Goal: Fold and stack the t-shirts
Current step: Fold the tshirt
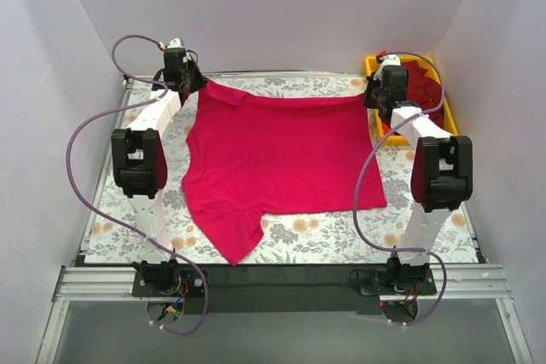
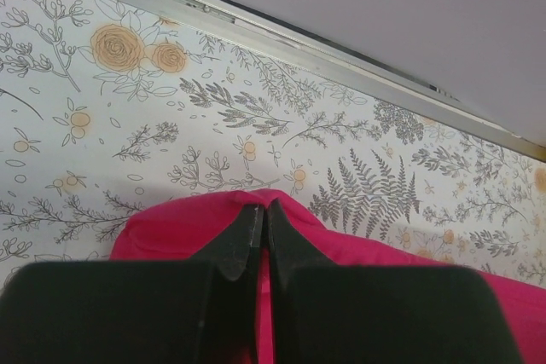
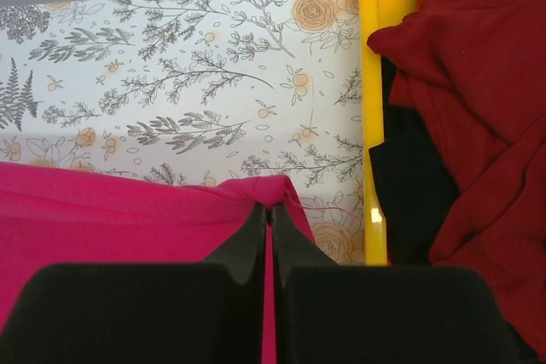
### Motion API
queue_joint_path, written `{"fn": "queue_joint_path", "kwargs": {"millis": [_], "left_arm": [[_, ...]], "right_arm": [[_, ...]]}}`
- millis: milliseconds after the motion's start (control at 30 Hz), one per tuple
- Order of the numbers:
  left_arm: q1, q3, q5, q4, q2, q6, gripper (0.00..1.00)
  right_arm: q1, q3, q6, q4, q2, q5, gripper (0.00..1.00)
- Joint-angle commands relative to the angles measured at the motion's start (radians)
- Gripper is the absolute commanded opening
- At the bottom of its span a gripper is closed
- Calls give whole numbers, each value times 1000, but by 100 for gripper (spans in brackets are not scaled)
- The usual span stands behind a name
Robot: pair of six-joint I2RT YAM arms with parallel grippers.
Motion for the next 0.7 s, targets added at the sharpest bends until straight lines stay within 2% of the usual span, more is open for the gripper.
{"fn": "queue_joint_path", "kwargs": {"millis": [0,267,667], "left_arm": [[-4,21,-8,36,-26,24,0],[-4,-31,11,-15,-80,-51,0],[-3,-169,9,-240,-253,-190,0]], "right_arm": [[-10,46,-1,60,11,-14,1],[-28,27,9,60,-9,-54,1],[-48,-32,2,-28,-83,-97,1]]}}
